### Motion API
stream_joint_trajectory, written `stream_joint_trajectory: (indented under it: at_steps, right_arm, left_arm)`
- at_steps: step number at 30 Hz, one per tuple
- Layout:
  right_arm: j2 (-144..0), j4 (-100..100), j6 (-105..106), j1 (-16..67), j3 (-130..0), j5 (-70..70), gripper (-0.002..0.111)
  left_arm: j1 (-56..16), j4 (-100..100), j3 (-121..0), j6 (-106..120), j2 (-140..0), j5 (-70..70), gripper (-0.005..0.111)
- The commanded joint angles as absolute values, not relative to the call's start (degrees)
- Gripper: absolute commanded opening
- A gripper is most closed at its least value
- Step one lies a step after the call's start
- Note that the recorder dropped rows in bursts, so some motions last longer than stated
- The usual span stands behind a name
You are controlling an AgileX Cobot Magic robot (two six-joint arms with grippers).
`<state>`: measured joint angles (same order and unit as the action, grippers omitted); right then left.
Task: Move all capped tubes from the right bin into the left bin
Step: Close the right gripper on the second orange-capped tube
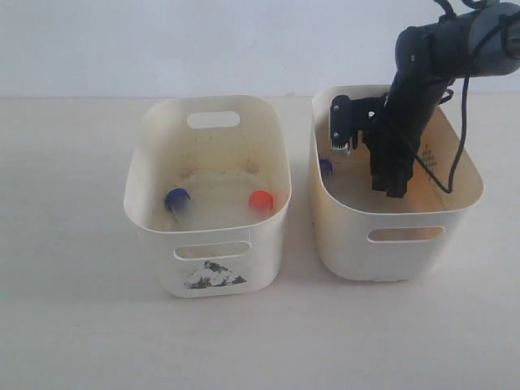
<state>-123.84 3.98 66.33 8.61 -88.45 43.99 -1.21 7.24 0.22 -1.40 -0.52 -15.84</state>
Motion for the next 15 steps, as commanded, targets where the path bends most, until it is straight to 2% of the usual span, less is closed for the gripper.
stream_joint_trajectory:
  at_steps: [1,2,4,9,15]
  right_arm:
    - [-126.6,8.5,66.1,7.9,-88.4,40.0,0.052]
    - [-126.6,8.5,66.1,7.9,-88.4,39.9,0.051]
    - [-126.6,8.5,66.1,7.9,-88.4,39.9,0.040]
    - [-126.7,8.5,66.1,7.9,-88.4,41.3,-0.001]
    - [-126.7,8.5,66.4,7.9,-88.4,43.4,0.000]
  left_arm:
    - [-1.1,6.9,0.0,-2.1,-0.4,-15.0,0.004]
    - [-1.1,6.9,0.0,-2.1,-0.4,-15.0,0.004]
    - [-1.1,6.9,0.0,-2.1,-0.4,-15.0,0.004]
    - [-1.1,6.9,0.0,-2.1,-0.4,-15.0,0.004]
    - [-1.1,6.9,0.0,-2.1,-0.4,-15.0,0.004]
